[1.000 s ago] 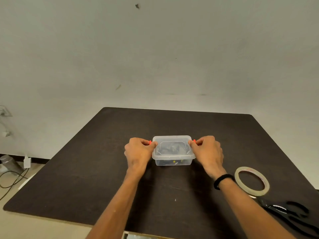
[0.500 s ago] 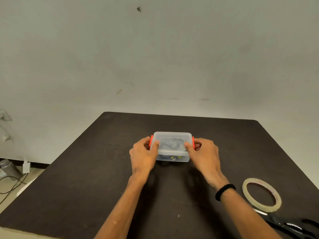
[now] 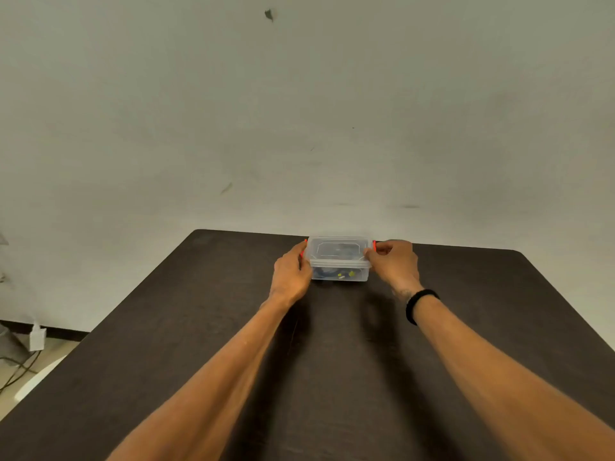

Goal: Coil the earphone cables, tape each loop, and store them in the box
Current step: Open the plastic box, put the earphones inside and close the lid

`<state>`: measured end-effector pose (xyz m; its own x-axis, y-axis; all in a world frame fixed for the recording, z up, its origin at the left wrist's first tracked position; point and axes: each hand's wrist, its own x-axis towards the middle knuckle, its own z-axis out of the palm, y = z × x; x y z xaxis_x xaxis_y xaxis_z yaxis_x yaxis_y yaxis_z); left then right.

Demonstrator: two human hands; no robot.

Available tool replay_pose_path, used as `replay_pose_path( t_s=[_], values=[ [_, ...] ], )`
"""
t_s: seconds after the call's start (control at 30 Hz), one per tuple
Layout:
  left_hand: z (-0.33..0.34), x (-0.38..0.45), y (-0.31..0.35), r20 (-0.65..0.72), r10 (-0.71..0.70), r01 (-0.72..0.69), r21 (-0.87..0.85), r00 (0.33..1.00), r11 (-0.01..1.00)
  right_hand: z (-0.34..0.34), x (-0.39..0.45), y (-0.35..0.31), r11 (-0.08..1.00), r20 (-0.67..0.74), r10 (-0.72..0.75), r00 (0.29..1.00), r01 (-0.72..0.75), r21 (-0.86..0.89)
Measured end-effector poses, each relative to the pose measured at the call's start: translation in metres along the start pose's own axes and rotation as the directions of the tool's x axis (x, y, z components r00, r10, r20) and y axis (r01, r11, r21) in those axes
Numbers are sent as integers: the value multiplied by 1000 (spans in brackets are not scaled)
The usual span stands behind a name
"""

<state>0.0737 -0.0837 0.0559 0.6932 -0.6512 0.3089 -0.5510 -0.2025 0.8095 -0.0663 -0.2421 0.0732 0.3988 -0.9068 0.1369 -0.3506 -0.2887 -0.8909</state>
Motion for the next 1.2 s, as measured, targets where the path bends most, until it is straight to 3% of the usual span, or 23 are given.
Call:
replay_pose_path(
  t_s=[0.23,0.47,0.53,0.63,0.77,0.87,0.9,0.97,1.07,1.13,1.2],
  values=[
    [15,28,-7,126,-1,-10,85,992,996,10,43,18,984,-9,103,995,-100,147],
    [37,44,-18,60,-47,45,32,997,998,22,72,35,943,13,192,981,-189,273],
    [41,47,-22,43,-45,44,18,998,999,23,75,37,878,71,244,967,-251,406],
    [41,47,-25,65,-38,33,70,997,997,18,66,35,855,147,271,951,-308,417],
    [50,20,-24,-132,-190,177,-102,973,979,-18,34,27,828,220,242,945,-319,462],
    [59,-28,-11,-210,-152,137,-87,966,987,-81,-14,24,923,329,65,942,-182,339],
    [58,-44,-2,-159,-87,82,-39,983,996,-106,-33,23,958,381,12,924,-119,259],
    [61,-83,23,81,63,-66,41,995,997,-164,-75,24,995,440,-37,897,-6,96],
    [71,-142,69,470,220,-278,56,854,959,-245,-136,26,979,425,-78,902,150,-138],
    [85,-170,93,582,244,-321,30,776,947,-288,-178,37,945,425,-40,904,173,-278],
    [102,-183,107,618,246,-324,14,747,946,-313,-214,54,873,470,47,881,192,-449]
  ],
)
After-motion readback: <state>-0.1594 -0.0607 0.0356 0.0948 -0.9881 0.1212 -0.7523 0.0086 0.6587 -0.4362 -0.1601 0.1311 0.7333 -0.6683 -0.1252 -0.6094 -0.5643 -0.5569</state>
